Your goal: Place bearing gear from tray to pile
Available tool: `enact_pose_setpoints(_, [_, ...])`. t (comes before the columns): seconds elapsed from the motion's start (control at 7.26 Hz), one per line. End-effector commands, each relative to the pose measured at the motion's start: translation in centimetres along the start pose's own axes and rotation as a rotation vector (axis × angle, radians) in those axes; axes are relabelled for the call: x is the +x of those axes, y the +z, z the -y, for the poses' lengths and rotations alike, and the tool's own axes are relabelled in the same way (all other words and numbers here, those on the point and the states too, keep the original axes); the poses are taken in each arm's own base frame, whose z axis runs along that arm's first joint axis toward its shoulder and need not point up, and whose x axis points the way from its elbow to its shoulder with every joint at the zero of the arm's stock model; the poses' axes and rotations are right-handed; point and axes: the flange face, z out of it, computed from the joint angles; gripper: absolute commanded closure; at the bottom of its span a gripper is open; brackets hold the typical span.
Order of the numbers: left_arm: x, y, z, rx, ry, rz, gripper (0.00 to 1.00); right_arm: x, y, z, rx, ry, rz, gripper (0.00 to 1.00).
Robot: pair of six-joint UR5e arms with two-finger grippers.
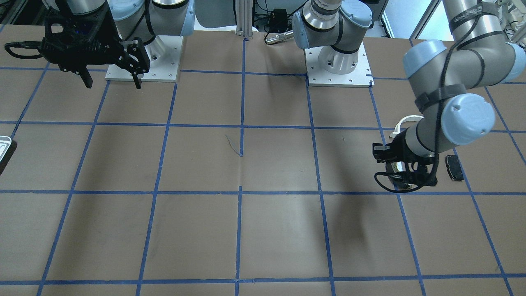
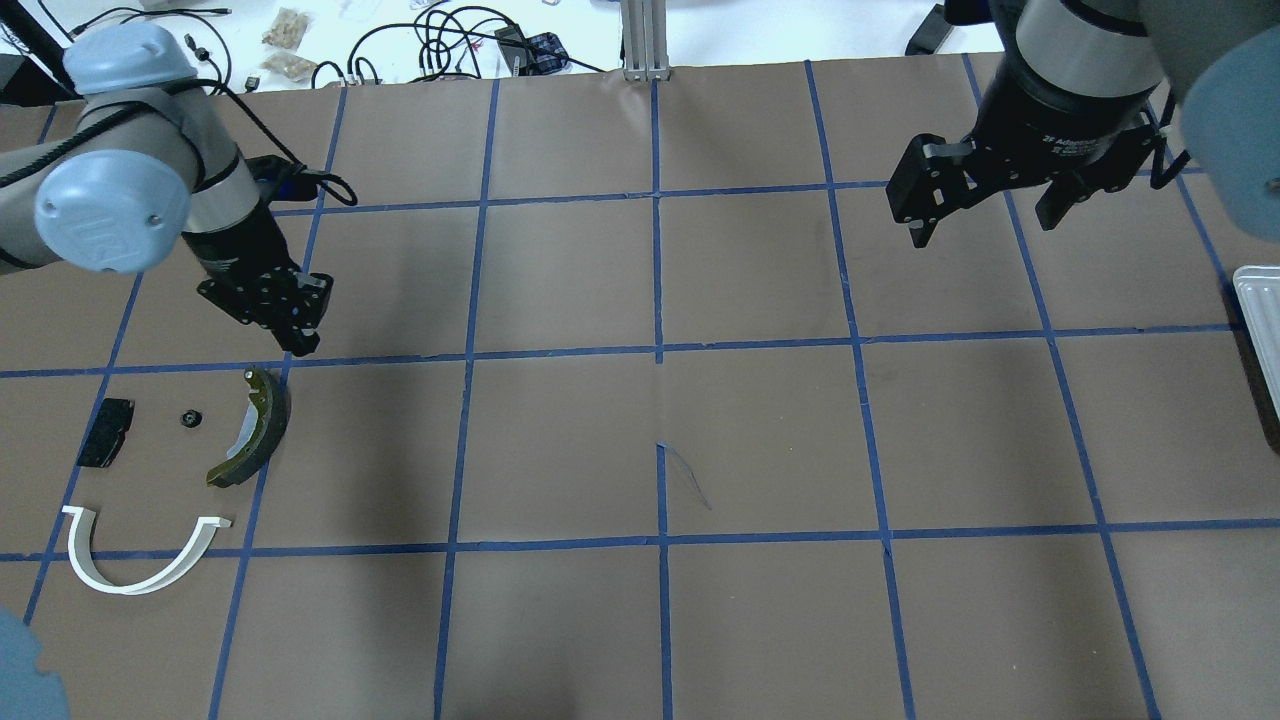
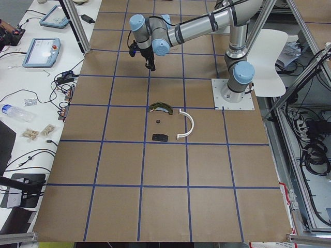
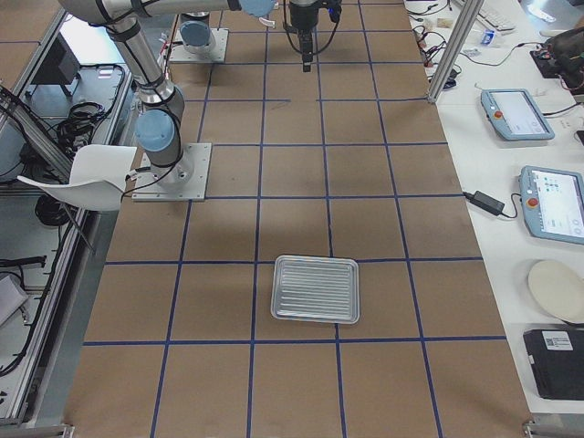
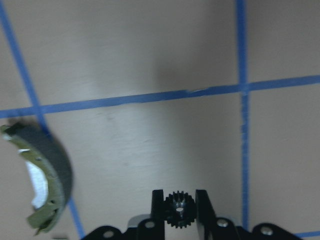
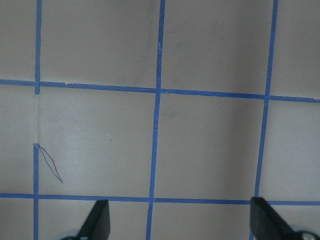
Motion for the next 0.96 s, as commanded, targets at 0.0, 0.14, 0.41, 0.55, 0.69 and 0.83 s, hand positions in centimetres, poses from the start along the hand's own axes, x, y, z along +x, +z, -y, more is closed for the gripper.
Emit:
enact_pose_setpoints(0.0, [-11.6, 1.8, -1.8, 0.032, -0.027, -0.023, 1.0, 0.0, 0.5, 0.2, -0.012, 0.004, 0.0, 0.0])
enact_pose_setpoints(0.14, [-15.5, 3.6, -2.4, 0.063, -0.011, -0.017, 1.0, 0.0, 0.3, -0.1, -0.009, 0.005, 0.0, 0.0])
enact_pose_setpoints(0.41, [-20.9, 7.6, -2.1, 0.094, 0.065, -0.006, 1.0, 0.0, 0.6, -0.1, -0.023, 0.032, -0.003, 0.0])
enact_pose_setpoints(0.55, [-22.4, 9.1, -2.1, 0.087, 0.079, -0.018, 1.0, 0.0, 0.7, -0.2, -0.022, 0.034, -0.002, 0.0])
enact_pose_setpoints(0.69, [-22.6, 10.1, -1.9, 0.081, 0.086, -0.027, 1.0, 0.0, 0.7, -0.1, -0.025, 0.033, -0.001, 0.0])
enact_pose_setpoints(0.83, [-22.5, 10.2, -1.8, 0.078, 0.087, -0.03, 1.0, 0.0, 0.7, -0.1, -0.025, 0.032, 0.0, 0.0])
